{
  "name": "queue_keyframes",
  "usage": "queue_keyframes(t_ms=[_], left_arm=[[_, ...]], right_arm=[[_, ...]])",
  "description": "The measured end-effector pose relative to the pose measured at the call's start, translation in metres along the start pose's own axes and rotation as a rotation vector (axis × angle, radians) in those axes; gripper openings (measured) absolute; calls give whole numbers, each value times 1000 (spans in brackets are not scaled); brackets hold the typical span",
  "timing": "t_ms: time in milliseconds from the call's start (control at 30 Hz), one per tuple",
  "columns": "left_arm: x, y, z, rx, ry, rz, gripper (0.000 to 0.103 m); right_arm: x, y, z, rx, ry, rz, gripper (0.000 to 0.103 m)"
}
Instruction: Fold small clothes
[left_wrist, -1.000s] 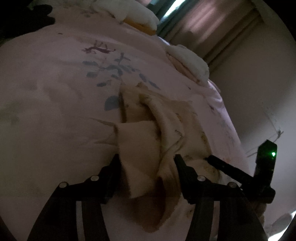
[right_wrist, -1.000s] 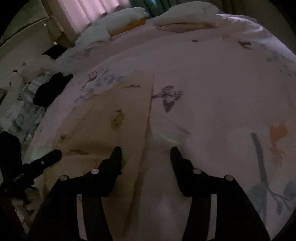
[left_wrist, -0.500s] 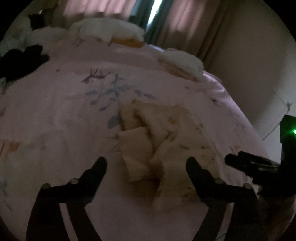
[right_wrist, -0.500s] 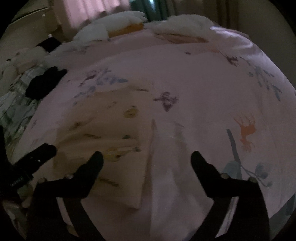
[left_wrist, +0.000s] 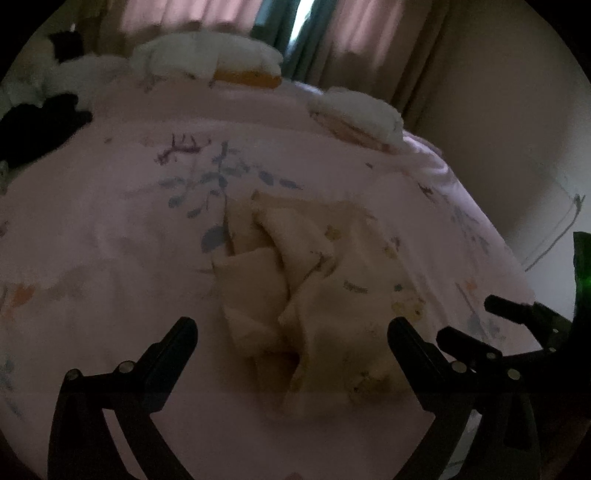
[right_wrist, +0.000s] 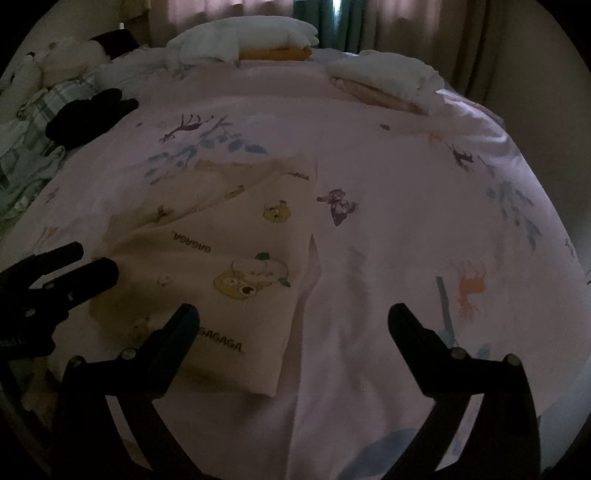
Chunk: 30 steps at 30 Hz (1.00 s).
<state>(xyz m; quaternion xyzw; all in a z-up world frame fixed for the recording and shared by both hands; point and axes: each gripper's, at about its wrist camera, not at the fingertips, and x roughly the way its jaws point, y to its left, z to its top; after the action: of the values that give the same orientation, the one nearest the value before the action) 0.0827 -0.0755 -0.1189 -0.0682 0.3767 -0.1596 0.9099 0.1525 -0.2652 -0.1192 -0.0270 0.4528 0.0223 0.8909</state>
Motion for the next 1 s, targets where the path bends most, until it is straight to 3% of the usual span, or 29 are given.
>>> queue_keyframes(t_ms=[167,433,700,1000], left_arm=[[-3,-6,-1,35,-32,41,102],[0,-6,0,31,-25,39,102],[0,-18,-2,106,-48,186,102],[1,-20,-4,127,-52,203,102]], right_arm=[[-4,1,-2,18,4,-8,102],[-2,4,-3,8,18,-6,102],[0,5,-3,8,22,-2,102],[4,7,-6,18,42,-4,102]])
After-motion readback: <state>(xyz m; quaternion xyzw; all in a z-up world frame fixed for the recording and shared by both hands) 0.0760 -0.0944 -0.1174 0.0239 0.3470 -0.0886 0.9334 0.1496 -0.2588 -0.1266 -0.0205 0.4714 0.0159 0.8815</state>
